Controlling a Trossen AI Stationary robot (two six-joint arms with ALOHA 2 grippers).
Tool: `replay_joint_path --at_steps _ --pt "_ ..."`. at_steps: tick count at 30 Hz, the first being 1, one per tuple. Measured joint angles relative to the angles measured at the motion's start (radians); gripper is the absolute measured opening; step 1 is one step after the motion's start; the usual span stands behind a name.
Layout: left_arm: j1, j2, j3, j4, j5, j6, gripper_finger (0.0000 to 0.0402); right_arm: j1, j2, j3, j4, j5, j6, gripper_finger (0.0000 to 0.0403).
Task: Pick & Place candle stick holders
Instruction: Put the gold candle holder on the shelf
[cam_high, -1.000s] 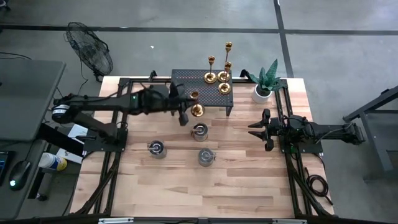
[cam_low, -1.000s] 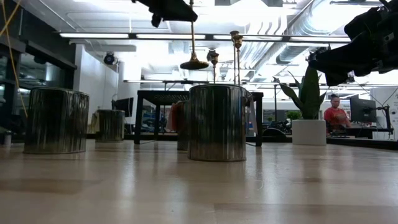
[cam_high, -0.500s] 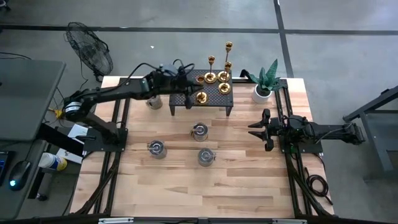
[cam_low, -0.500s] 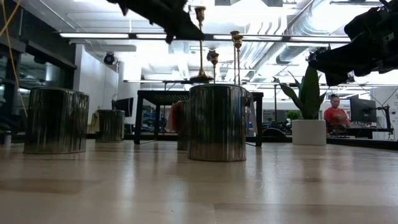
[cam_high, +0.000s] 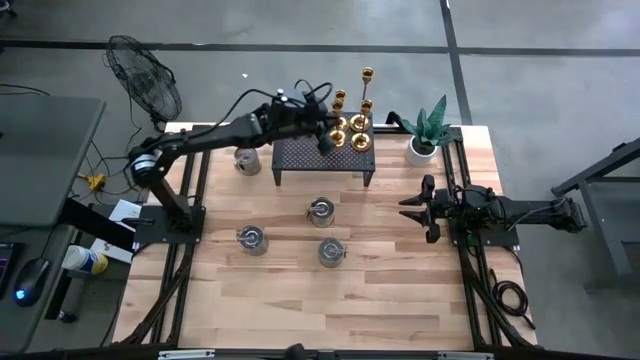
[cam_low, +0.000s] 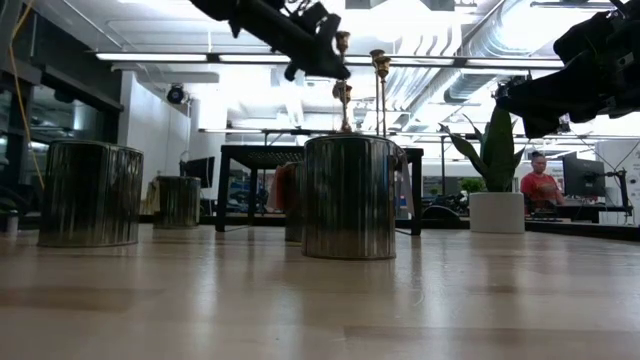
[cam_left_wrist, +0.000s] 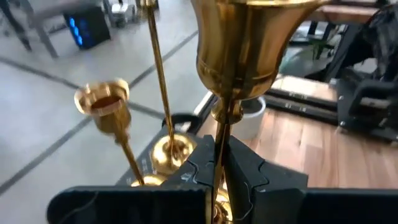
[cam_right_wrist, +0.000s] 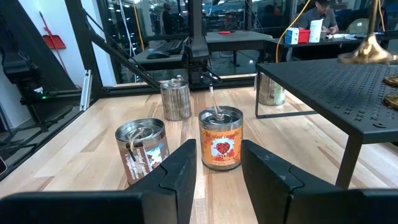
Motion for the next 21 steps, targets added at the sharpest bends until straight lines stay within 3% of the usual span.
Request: replay_joint_path --at_steps 21 --pt "-0.022 0.028 0.001 0.002 -0.174 -0.131 0.0008 0.0 0.0 0.0 0.0 0.0 0.0 0.0117"
